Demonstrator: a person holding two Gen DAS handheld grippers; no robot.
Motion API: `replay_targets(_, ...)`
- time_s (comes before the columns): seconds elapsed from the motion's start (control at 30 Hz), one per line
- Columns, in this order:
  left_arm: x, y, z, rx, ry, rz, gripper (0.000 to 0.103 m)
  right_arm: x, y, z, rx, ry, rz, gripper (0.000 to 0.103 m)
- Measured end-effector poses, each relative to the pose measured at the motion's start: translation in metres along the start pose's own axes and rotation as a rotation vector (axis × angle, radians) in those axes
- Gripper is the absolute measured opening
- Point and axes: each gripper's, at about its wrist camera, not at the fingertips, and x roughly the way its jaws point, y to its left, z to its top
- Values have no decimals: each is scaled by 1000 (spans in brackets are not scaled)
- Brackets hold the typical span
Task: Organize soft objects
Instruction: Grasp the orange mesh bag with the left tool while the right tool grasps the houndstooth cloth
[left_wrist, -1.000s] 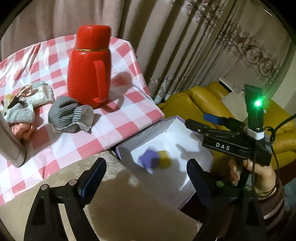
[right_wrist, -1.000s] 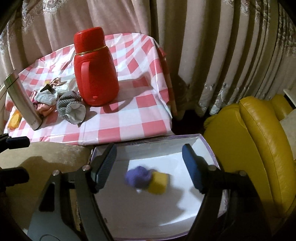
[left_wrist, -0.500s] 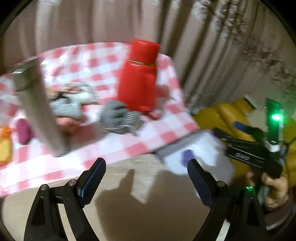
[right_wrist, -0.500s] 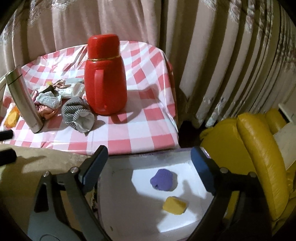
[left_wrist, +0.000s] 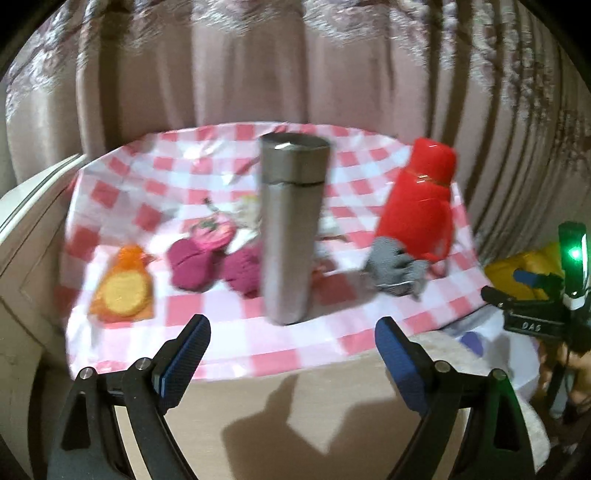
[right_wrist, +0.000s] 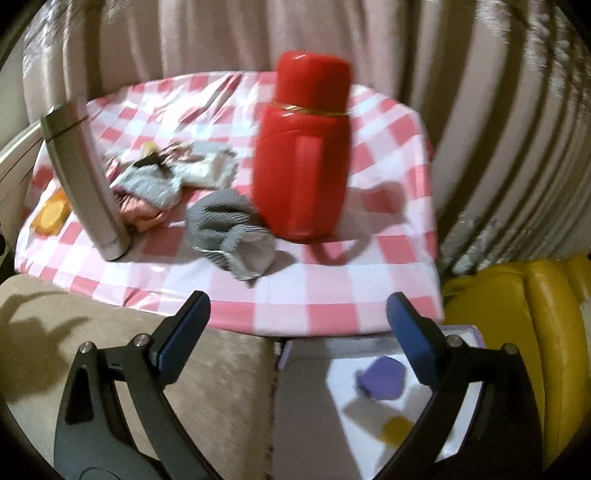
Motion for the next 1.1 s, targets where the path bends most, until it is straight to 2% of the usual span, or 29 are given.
replay_targets(0.1, 6, 22, -3, -45, 26, 6, 92, 16, 20, 7, -79, 12, -3, 97)
replay_targets(0.23, 15, 48, -5, -114, 50, 23, 91, 34, 34, 17, -117, 26, 21, 97)
replay_targets(0.3, 20, 59, -6, -144, 67, 26, 87, 44, 40, 23, -132, 32, 25, 97)
replay_targets(0.63, 40, 102, -10, -260, 130, 31, 85, 88, 64, 51, -186, 45, 31, 97)
replay_targets(0.9, 57, 140, -7, -339, 161, 91, 85, 115, 71, 61, -183, 76, 38, 97)
replay_targets(1.1, 87, 173, -2, -396, 213, 120, 86, 128, 76, 61, -197, 97, 42, 97)
